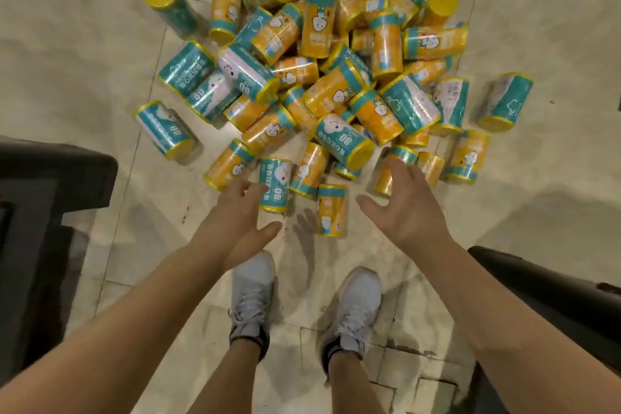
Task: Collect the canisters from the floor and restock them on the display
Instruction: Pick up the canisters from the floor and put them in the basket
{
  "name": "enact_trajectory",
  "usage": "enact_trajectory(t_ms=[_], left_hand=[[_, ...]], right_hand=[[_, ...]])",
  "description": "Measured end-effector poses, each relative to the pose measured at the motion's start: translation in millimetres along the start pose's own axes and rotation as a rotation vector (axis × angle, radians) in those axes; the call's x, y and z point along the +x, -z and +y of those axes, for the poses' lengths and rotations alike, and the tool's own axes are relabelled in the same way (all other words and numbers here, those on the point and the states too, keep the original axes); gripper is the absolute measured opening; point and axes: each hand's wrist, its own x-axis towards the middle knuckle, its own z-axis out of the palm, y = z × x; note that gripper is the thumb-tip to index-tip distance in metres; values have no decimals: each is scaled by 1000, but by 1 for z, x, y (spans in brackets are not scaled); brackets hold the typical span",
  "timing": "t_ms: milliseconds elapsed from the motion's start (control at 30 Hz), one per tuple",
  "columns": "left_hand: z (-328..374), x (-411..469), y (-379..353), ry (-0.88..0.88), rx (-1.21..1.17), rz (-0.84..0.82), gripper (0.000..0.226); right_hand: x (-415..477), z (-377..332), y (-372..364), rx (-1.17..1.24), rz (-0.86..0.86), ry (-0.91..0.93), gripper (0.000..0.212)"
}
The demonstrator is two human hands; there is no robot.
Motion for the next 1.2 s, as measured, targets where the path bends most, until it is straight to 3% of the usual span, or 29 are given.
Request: enact_trajectory(t_ms=[300, 600, 767, 967, 1200], left_hand=[[-33, 51, -45, 6, 31, -47, 76], [-45, 82, -62, 45, -38, -3, 72], [-38, 97, -64, 194, -246, 24, 73], [-35, 130, -98, 587, -613, 51, 93], [-50, 157, -147, 595, -618, 109, 95]], right_hand=[[97, 17, -74, 3, 17, -109, 103], [141, 31, -99, 152, 91, -126, 91], [132, 27, -79, 245, 83, -202, 94], [101, 36, -59, 191, 119, -216, 84], [88, 52, -74, 191, 110, -140, 89]])
